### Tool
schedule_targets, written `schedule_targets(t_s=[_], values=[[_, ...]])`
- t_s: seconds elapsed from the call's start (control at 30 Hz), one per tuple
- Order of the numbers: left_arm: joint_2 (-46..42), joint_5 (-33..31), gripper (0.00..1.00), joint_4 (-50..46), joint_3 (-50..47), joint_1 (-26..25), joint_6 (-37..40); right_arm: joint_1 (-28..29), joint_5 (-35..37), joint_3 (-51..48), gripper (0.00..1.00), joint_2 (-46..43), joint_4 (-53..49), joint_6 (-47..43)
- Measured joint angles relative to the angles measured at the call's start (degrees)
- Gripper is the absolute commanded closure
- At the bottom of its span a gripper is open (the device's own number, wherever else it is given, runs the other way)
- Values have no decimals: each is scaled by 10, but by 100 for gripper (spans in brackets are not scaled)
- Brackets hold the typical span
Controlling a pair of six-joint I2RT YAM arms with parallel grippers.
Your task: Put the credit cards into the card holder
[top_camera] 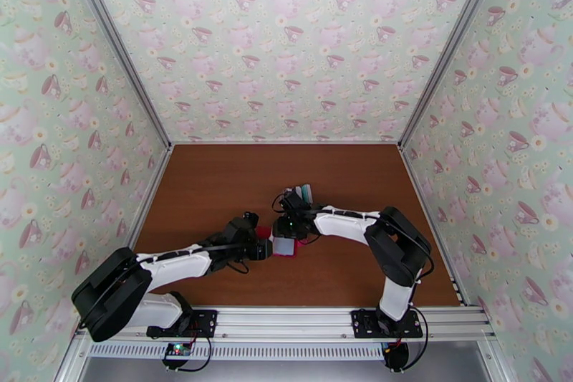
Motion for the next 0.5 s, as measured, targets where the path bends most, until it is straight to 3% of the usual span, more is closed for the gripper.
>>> schedule_targets(t_s=[0.5], values=[[-1, 4, 29, 4, -1, 0, -2, 8, -18, 0, 49, 0, 1, 7]])
